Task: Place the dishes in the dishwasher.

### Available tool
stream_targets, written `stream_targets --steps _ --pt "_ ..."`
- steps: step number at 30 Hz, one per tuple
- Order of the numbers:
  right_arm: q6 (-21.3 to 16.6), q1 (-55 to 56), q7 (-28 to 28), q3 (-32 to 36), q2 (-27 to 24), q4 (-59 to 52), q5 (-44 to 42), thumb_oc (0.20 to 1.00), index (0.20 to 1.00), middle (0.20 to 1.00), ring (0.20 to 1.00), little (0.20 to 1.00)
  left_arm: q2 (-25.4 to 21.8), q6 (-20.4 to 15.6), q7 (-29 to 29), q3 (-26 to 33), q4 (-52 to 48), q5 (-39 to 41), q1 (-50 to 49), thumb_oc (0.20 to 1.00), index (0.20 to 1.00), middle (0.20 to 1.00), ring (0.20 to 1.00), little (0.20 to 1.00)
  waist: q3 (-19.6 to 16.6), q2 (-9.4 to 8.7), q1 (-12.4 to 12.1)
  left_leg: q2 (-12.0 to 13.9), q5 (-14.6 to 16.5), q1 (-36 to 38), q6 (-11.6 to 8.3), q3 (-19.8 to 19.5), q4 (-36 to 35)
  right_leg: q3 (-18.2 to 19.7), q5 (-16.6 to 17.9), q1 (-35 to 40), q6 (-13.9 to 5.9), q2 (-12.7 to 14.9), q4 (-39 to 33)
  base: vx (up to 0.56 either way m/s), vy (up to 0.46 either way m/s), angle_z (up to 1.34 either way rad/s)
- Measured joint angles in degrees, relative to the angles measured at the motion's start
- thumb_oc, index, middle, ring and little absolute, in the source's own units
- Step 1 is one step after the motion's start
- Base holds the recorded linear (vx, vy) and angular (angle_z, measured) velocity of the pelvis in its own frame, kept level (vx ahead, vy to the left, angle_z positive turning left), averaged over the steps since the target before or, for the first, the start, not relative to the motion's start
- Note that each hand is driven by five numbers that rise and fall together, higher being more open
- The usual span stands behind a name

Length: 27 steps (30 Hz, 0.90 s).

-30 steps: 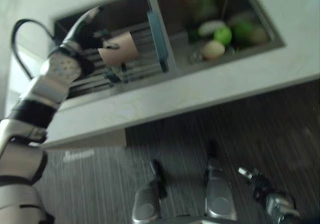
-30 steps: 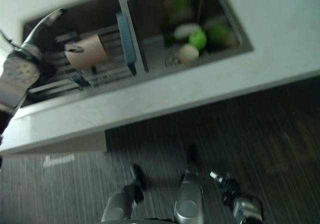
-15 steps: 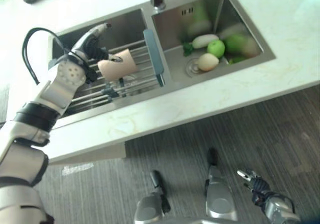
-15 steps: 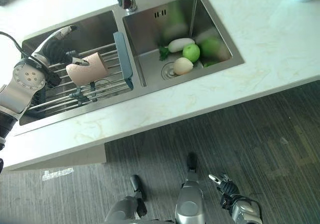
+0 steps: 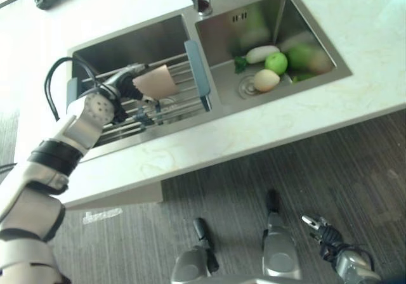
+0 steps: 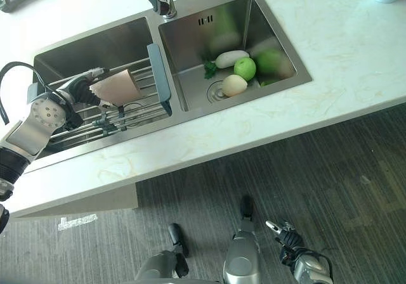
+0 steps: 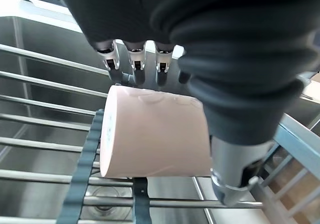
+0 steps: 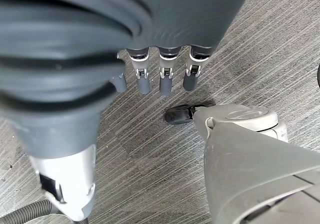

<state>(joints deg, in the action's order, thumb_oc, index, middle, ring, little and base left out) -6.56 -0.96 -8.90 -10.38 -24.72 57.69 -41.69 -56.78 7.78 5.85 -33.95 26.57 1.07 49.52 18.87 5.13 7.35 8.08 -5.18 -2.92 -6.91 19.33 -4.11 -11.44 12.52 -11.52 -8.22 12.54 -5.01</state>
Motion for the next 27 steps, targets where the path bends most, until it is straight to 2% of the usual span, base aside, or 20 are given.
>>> stream_targets --steps 5,12,21,22,23,27 --pt "0.0 -0.6 0.0 0.1 -0.1 0.0 0.0 1.0 1.0 1.0 1.0 1.0 0.4 0.0 -1.7 -0.9 2.7 0.0 1.4 1.0 1.0 1.0 1.0 1.0 2.4 1.0 0.2 0.0 0.0 -1.0 0.03 0.1 0.1 0.0 0.1 -1.0 -0.09 0.0 0.0 0.0 0.0 0.0" --pt "-0.2 -1.4 0.8 0.0 -0.1 -2.5 -0.2 1.0 1.0 1.0 1.0 1.0 0.4 0.0 -2.4 -0.9 2.7 -0.1 4.8 1.0 1.0 1.0 1.0 1.0 5.1 0.0 0.3 0.0 0.0 -2.0 0.03 0.1 0.2 0.0 0.5 -1.9 0.42 0.0 0.0 0.0 0.0 0.0" --pt "-0.3 -2.8 0.9 -0.2 -0.1 -3.3 -2.2 1.0 1.0 1.0 1.0 1.0 0.4 0.9 -2.4 -0.9 2.6 -0.8 5.4 1.0 1.0 1.0 1.0 1.0 5.4 -0.39 0.3 0.0 0.0 -2.1 0.02 0.2 0.2 0.0 -0.1 -2.1 -0.24 0.0 0.0 0.0 0.0 0.0" --pt "-0.3 -2.8 1.0 -0.2 -0.1 -3.2 -2.2 1.0 1.0 1.0 1.0 1.0 0.4 1.0 -2.3 -1.0 2.6 -2.1 6.0 0.307 0.307 0.307 0.307 0.307 5.4 -0.43 0.3 0.0 0.0 -2.4 0.02 0.2 0.2 0.0 0.0 -2.5 -0.22 0.0 0.0 0.0 0.0 0.0" --pt "-0.3 -2.8 1.0 -0.2 -0.1 -3.2 -2.2 1.0 1.0 1.0 1.0 1.0 0.2 1.1 -2.1 -1.0 2.6 -2.3 7.0 0.2 0.2 0.2 0.2 0.2 5.4 -0.45 0.3 0.0 0.0 -3.0 0.02 0.2 0.2 0.0 0.1 -2.9 -0.19 0.0 0.0 0.0 0.0 0.0" --pt "-0.3 -3.0 1.1 -0.2 -0.1 -3.4 -2.3 1.0 1.0 1.0 1.0 1.0 0.2 2.1 -1.5 -2.1 1.4 -4.5 8.6 0.2 0.2 0.2 0.2 0.2 6.0 -0.49 0.1 0.0 0.0 -2.8 0.02 0.2 0.3 0.0 0.1 -2.7 -0.15 0.1 0.0 0.0 0.0 0.0"
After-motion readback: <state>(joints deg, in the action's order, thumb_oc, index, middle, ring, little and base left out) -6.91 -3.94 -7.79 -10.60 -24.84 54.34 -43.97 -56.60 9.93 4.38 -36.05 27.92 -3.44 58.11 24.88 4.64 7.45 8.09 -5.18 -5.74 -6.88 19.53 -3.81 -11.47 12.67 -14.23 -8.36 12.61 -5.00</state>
